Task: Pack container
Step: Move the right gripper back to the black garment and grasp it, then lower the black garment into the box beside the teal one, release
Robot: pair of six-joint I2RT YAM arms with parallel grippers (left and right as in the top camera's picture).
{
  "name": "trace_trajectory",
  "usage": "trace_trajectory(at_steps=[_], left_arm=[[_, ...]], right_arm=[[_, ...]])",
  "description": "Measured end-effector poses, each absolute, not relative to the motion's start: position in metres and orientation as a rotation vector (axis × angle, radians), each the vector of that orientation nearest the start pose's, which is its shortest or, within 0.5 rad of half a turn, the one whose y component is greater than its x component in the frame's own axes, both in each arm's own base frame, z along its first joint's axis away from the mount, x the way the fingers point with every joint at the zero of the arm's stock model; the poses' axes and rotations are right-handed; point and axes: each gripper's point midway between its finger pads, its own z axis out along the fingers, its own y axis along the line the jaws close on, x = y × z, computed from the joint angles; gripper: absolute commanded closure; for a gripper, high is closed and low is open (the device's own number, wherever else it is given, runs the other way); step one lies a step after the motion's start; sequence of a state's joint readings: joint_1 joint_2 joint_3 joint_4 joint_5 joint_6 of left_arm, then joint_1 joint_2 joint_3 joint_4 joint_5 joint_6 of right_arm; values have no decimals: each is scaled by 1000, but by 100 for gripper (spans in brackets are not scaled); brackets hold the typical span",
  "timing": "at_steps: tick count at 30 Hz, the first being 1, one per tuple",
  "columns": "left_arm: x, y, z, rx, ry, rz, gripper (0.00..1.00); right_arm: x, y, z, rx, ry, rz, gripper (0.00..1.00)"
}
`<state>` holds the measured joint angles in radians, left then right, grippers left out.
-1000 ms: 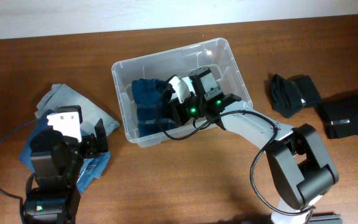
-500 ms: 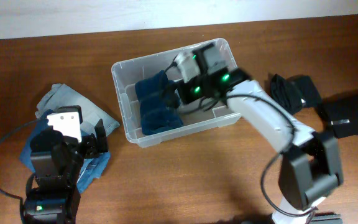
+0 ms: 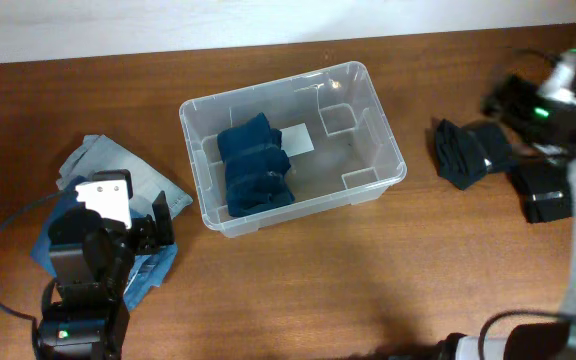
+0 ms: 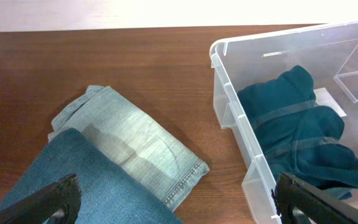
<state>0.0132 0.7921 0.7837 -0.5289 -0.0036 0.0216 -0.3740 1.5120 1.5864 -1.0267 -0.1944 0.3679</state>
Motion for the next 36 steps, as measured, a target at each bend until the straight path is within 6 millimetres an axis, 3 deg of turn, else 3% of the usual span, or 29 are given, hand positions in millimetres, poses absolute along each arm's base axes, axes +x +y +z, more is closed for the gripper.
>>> trace_trajectory(at_steps=[2, 5, 9, 13, 25, 31, 33, 36], left_arm=[[291, 4, 234, 7, 2108, 25, 1], [292, 4, 233, 7, 2111, 25, 1], [294, 4, 228, 7, 2128, 24, 1], [296, 5, 222, 7, 2149, 24, 1], [301, 5, 209, 7, 2196, 23, 0], [301, 5, 209, 7, 2197, 23, 1], [301, 5, 209, 7, 2197, 23, 1], [301, 5, 209, 7, 2199, 23, 1]], right_arm=[[360, -135, 233, 940, 2356, 289, 2], [355, -149, 191, 991, 2342, 387, 2], [351, -141, 129, 976, 2330, 532, 2], [347, -128, 88, 953, 2302, 603, 2], [363, -135, 35, 1038, 2202, 656, 2], [385, -140, 34, 978, 2131, 709, 0], [389, -140, 35, 969, 2118, 725, 11], [390, -139, 31, 979, 2116, 731, 38]])
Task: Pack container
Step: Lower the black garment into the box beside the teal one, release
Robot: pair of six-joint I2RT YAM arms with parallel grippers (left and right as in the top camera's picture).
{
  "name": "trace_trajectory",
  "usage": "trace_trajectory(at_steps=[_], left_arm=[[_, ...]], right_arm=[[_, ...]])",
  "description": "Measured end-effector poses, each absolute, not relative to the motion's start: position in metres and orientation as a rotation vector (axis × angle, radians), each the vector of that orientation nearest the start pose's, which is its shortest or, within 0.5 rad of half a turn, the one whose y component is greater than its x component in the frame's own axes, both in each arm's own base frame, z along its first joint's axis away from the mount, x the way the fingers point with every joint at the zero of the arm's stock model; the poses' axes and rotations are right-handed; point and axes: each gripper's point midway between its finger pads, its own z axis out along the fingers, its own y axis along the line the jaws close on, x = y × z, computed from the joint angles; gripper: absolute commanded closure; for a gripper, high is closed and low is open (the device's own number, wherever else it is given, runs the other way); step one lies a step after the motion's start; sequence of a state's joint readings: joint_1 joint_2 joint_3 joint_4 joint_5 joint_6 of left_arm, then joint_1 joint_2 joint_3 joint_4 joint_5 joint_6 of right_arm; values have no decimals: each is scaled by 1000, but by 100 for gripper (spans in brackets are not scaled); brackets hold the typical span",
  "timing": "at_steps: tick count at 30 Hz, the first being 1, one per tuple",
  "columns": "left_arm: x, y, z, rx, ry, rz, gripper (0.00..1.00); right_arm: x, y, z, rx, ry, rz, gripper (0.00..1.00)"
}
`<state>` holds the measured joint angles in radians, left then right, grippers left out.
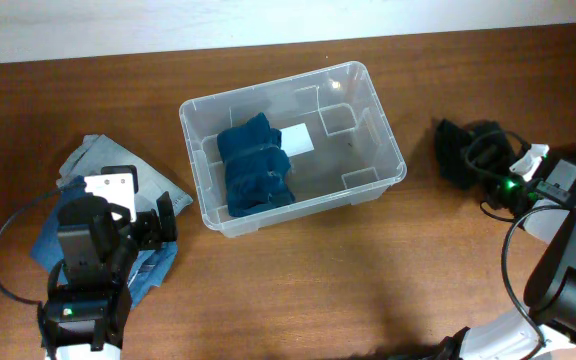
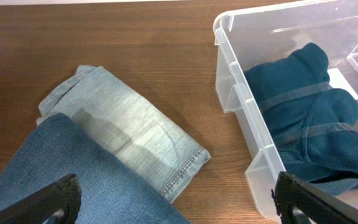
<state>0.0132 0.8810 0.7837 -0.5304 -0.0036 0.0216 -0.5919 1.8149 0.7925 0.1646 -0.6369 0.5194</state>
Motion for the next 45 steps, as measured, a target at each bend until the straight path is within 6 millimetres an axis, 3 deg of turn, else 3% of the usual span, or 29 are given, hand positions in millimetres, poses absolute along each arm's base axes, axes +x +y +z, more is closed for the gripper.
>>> trace_trajectory(at_steps=[6, 10, 18, 22, 26, 27, 31, 33, 35, 38, 40, 45], left_arm=[[300, 5, 208, 7, 2204, 23, 1], [300, 5, 208, 7, 2204, 23, 1], [300, 5, 208, 7, 2204, 24, 1], [300, 5, 208, 7, 2204, 24, 1], [300, 5, 208, 7, 2204, 24, 1], [300, 5, 208, 7, 2203, 24, 1], [300, 5, 208, 7, 2203, 24, 1], [300, 5, 208, 7, 2203, 24, 1], [300, 5, 208, 7, 2203, 24, 1], [300, 5, 208, 7, 2204, 24, 1], [300, 5, 208, 7, 2204, 24, 1], [300, 5, 208, 7, 2204, 24, 1]], right_arm=[[389, -131, 19, 1036, 2130, 757, 85], [391, -130, 19, 1037, 2123, 768, 95], [399, -118, 37, 966, 2104, 893, 96], [410, -116, 86, 887, 2073, 934, 96], [418, -105, 165, 708, 2047, 913, 96], [421, -95, 194, 623, 2040, 899, 96], [419, -46, 265, 329, 2041, 870, 96], [413, -11, 290, 159, 2054, 871, 96], [405, 27, 304, -20, 2074, 879, 96], [390, 84, 299, -271, 2118, 887, 96], [379, 120, 281, -421, 2177, 865, 96], [374, 169, 227, -672, 2287, 772, 96]])
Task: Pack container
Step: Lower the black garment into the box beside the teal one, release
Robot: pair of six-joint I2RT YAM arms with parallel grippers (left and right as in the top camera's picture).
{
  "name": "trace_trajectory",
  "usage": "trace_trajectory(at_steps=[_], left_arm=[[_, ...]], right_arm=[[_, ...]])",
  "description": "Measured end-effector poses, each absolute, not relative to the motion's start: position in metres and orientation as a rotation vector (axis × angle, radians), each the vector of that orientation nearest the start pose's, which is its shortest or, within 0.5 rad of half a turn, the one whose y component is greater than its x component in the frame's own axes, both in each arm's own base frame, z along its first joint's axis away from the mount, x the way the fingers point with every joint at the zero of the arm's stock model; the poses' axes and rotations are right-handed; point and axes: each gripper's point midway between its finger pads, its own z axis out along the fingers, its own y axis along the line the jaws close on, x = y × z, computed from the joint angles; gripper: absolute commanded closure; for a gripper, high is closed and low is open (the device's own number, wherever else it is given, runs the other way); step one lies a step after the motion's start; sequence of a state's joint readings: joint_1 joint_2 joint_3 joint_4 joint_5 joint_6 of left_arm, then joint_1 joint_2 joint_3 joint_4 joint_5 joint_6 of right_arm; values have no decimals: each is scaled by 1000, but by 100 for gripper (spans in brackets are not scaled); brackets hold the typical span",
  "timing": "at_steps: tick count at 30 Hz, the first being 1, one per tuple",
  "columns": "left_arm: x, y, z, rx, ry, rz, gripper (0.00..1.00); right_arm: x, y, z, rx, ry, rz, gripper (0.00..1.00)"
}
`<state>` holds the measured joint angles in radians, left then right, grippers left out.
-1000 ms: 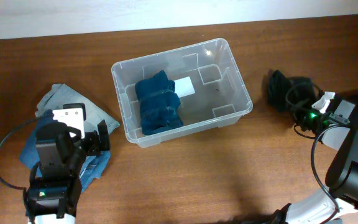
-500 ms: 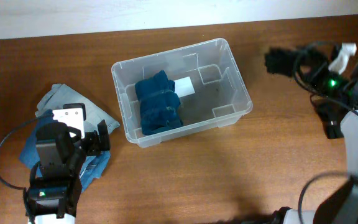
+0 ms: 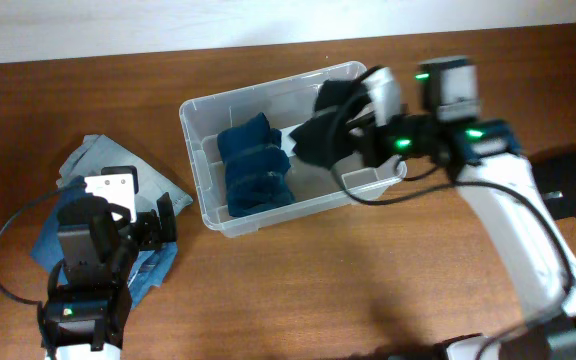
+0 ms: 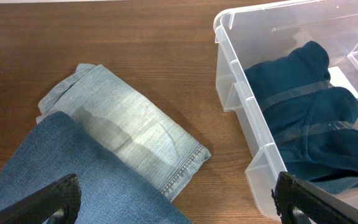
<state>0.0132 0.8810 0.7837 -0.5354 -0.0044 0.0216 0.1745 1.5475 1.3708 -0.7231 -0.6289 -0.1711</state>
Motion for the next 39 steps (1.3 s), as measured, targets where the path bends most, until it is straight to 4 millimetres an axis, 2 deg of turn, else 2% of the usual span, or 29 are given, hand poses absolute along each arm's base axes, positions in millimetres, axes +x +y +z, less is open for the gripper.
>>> trace_trajectory(at_steps=[3, 6, 7, 8, 9, 11, 13, 14, 15, 17, 19, 22, 23, 24, 27, 30, 31, 36, 39], left_arm=[[300, 5, 208, 7, 2204, 24, 1], [300, 5, 208, 7, 2204, 24, 1], [300, 5, 208, 7, 2204, 24, 1], [300, 5, 208, 7, 2204, 24, 1], [300, 5, 208, 7, 2204, 24, 1], [300, 5, 208, 7, 2204, 24, 1], [300, 5, 208, 7, 2204, 24, 1], [300, 5, 208, 7, 2204, 24, 1], [300, 5, 208, 7, 2204, 24, 0], [300, 5, 208, 7, 2204, 24, 1], [300, 5, 208, 7, 2204, 24, 1], [300, 5, 208, 7, 2204, 24, 1], [300, 5, 208, 7, 2204, 24, 1], [300, 5, 208, 7, 2204, 24, 1], [300, 5, 208, 7, 2204, 24, 1], [300, 5, 208, 7, 2204, 24, 1], [300, 5, 208, 7, 2204, 24, 1], [300, 5, 208, 7, 2204, 24, 1], [300, 5, 208, 7, 2204, 24, 1]], right_arm=[[382, 175, 189, -721, 2369, 718, 96], [390, 171, 149, -724, 2470, 671, 95], [392, 168, 136, -722, 2503, 651, 71], [394, 165, 127, -721, 2529, 631, 29], [394, 163, 118, -719, 2554, 612, 1], [392, 156, 108, -713, 2607, 562, 2], [390, 148, 111, -707, 2652, 511, 2], [391, 146, 118, -704, 2657, 489, 1], [398, 143, 135, -704, 2643, 450, 2], [399, 139, 154, -701, 2652, 415, 1], [398, 136, 175, -697, 2654, 388, 11], [388, 131, 186, -698, 2684, 371, 44], [381, 129, 185, -695, 2714, 373, 53], [377, 127, 184, -697, 2735, 370, 59], [366, 124, 176, -697, 2789, 367, 70], [359, 121, 166, -701, 2824, 366, 87], [357, 121, 163, -700, 2837, 366, 90], [340, 114, 137, -703, 2922, 351, 89], [334, 111, 128, -703, 2952, 337, 96]])
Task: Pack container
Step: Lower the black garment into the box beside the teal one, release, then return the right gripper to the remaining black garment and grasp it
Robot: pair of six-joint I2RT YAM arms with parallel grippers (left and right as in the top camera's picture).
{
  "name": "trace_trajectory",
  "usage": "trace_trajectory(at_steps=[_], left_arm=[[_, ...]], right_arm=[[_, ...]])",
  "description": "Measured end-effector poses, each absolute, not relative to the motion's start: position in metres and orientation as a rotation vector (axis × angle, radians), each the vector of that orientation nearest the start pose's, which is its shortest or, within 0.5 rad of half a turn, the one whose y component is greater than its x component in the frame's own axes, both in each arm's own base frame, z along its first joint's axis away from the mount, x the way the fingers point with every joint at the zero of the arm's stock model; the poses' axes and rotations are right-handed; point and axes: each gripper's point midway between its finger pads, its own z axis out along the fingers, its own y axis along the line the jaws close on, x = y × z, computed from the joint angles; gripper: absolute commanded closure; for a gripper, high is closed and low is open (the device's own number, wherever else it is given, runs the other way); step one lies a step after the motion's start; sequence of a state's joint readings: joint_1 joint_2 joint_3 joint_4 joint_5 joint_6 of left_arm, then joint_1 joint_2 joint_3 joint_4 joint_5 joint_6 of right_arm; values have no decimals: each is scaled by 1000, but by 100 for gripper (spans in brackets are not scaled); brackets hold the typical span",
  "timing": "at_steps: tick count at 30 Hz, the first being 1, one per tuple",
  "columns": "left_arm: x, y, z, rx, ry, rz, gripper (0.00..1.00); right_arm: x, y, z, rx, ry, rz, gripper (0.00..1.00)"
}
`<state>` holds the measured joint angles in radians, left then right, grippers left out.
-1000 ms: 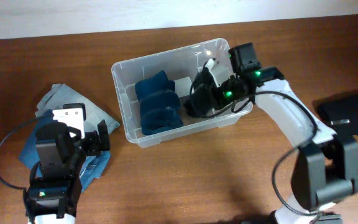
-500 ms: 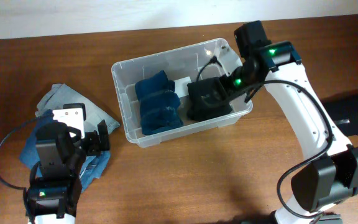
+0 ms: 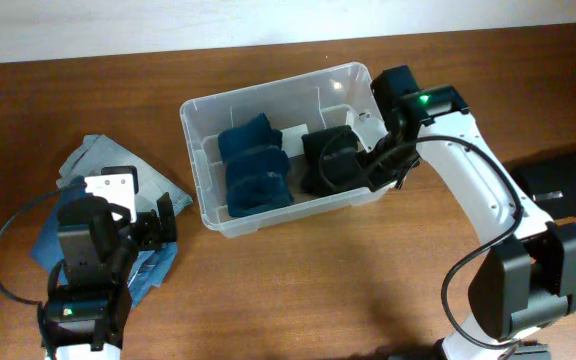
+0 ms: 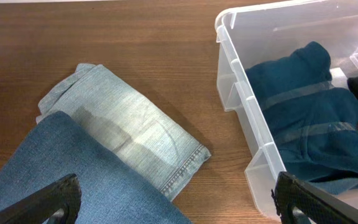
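The clear plastic container (image 3: 386,150) stands mid-table and holds a folded teal garment (image 3: 256,165) in its left half. A black garment (image 3: 328,162) lies beside the teal one in the right half. My right gripper (image 3: 366,165) reaches down into the container and looks shut on the black garment's right side. My left gripper (image 4: 179,211) is open and hovers low over a folded dark denim piece (image 4: 73,180). A paler denim piece (image 4: 123,134) lies under that one. The left wrist view also shows the container's rim (image 4: 232,74), the teal garment (image 4: 303,118) and a corner of the black garment.
More black cloth (image 3: 558,185) lies on the wooden table at the far right edge. The denim stack (image 3: 98,165) sits left of the container with a strip of bare table between them. A small white label lies on the container floor (image 3: 296,132).
My right gripper held the black garment above the container's right half. Now the garment rests inside, next to the teal one, with the gripper low against it. The left arm has not moved.
My right arm was first raised over the dark clothes at the far right, then down on a dark garment there. Later it held that garment over the container, and now the garment lies inside. My left gripper stayed open over the denim throughout.
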<state>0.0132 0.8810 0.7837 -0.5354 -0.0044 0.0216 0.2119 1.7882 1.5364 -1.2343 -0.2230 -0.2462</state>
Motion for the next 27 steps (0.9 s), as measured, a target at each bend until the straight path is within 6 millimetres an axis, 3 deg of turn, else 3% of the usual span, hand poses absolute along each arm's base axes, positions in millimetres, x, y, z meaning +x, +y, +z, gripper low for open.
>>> trace_trajectory(at_steps=[7, 13, 17, 18, 19, 21, 22, 24, 27], left_arm=[[300, 5, 208, 7, 2204, 24, 1], [300, 5, 208, 7, 2200, 24, 1], [301, 5, 209, 7, 2198, 24, 1], [301, 5, 209, 7, 2197, 24, 1], [301, 5, 209, 7, 2197, 24, 1], [301, 5, 209, 7, 2196, 24, 1], [301, 5, 209, 7, 2196, 24, 1], [301, 5, 209, 7, 2196, 24, 0], [301, 5, 209, 7, 2195, 24, 1]], right_arm=[[317, 106, 122, -687, 3031, 337, 96], [330, 107, 127, -656, 2991, 315, 95], [362, 100, 162, -514, 2888, 247, 65], [373, 94, 177, -447, 2846, 229, 44], [381, 86, 190, -392, 2808, 212, 32], [394, 54, 224, -199, 2720, 188, 8], [398, 34, 240, -104, 2673, 175, 1], [395, -24, 270, 144, 2578, 155, 2], [375, -105, 287, 461, 2489, 126, 2]])
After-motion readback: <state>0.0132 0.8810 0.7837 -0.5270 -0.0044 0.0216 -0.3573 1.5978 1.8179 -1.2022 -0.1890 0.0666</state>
